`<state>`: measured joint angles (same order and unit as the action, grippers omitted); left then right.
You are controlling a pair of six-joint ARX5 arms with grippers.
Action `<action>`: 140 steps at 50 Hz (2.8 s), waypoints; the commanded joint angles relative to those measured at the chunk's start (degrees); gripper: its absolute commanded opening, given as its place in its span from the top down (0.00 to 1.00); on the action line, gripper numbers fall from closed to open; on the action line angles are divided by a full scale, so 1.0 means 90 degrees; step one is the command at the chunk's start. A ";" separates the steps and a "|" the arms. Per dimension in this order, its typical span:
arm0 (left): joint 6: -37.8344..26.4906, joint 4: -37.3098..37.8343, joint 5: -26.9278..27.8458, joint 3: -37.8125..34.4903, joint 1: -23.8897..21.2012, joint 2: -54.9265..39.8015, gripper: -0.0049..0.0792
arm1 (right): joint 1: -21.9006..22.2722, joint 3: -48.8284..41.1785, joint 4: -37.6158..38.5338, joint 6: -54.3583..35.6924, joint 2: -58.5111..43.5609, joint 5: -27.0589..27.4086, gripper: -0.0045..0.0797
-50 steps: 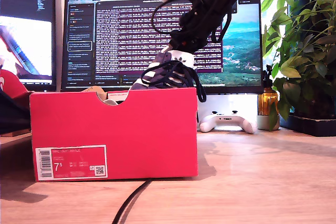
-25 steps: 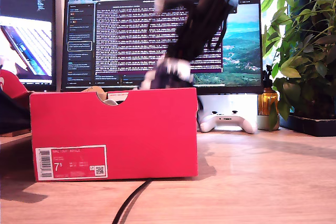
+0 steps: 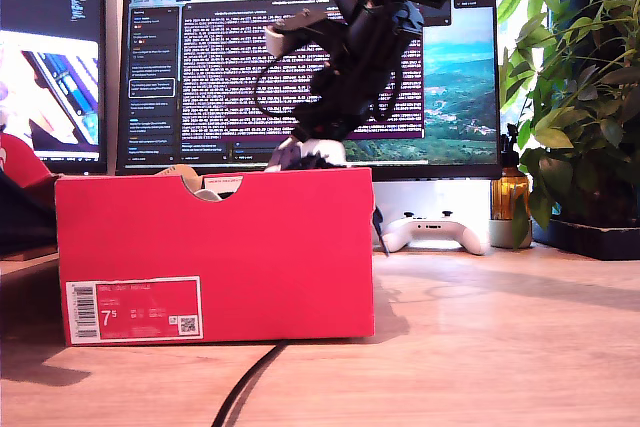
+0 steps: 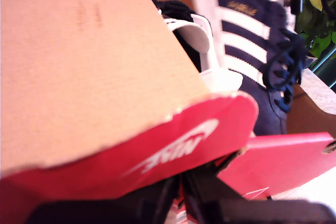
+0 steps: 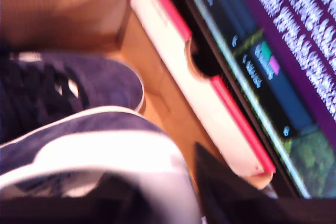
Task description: Pack the blue shoes by picking the first shoe and placing it inside the red shoebox, left side, then picking and rotating the second shoe and placing it in the shoebox
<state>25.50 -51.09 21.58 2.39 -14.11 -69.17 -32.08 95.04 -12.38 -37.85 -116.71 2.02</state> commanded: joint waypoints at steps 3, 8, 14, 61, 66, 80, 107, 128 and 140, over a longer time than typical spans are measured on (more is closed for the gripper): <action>0.0005 -0.0138 0.0051 0.0061 -0.0017 -0.0027 0.97 | -0.0238 0.0121 0.0075 -0.0214 0.0007 0.0308 0.63; 0.0005 -0.0138 0.0051 0.0061 -0.0017 -0.0027 0.97 | -0.0311 0.0121 0.0051 -0.0306 0.0007 0.0651 0.63; 0.0005 -0.0138 0.0051 0.0061 -0.0017 -0.0027 0.97 | -0.0311 0.0121 0.0027 -0.0304 0.0007 0.0838 0.63; -0.0002 -0.0138 0.0049 0.0061 -0.0017 -0.0027 0.97 | -0.0260 0.0287 -0.0675 -0.1290 0.0010 0.1299 0.96; -0.0002 -0.0138 0.0049 0.0061 -0.0017 -0.0027 0.97 | -0.0359 0.0287 -0.0784 -0.1275 0.0010 0.1297 0.89; 0.0000 -0.0138 0.0049 0.0061 -0.0017 -0.0027 0.97 | -0.0566 0.0561 -0.0474 -0.1294 0.0010 0.1756 0.71; -0.0002 -0.0114 0.0075 0.0061 -0.0015 -0.0019 0.97 | -0.0629 0.1455 -0.1392 0.0542 0.0170 0.2681 0.96; -0.0384 0.1112 0.0036 0.0058 -0.0017 0.0571 0.97 | -0.0325 0.1460 -0.2657 0.1479 0.0498 0.2356 0.96; -0.0554 0.2633 -0.0294 0.0058 -0.0017 0.1940 0.97 | -0.0075 0.1460 -0.3145 0.1792 0.0522 0.1957 0.96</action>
<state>21.17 -29.34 19.53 2.42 -14.13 -54.35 -33.04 106.94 -40.36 -22.30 -113.56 20.73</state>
